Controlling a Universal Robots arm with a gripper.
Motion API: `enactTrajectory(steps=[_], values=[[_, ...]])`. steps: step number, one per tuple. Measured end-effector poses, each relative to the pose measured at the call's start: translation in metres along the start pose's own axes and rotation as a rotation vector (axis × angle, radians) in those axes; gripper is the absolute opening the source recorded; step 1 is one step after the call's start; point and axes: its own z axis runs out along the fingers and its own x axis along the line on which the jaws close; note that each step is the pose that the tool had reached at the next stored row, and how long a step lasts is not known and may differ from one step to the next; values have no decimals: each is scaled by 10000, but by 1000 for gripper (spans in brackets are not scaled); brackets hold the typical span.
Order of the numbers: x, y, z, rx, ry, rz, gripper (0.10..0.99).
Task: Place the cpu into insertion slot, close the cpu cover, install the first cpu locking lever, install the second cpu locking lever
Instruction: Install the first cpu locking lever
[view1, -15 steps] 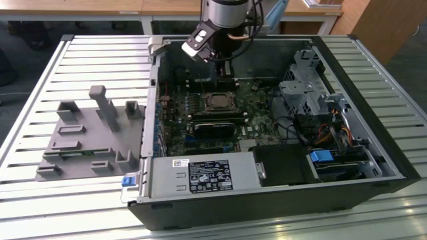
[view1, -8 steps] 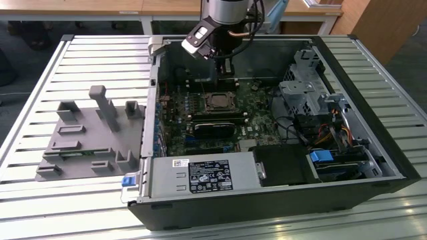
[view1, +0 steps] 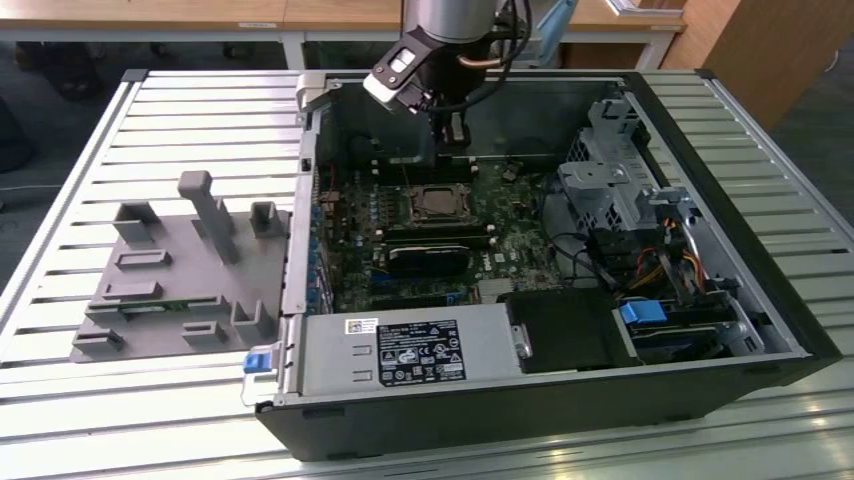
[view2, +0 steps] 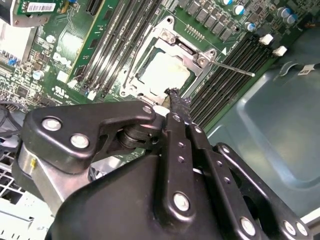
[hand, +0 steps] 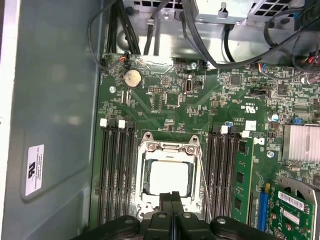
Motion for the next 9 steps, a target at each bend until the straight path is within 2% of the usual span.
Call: enactTrajectory(steps=[9], values=[[-2, 17, 1, 2, 13, -884, 106]])
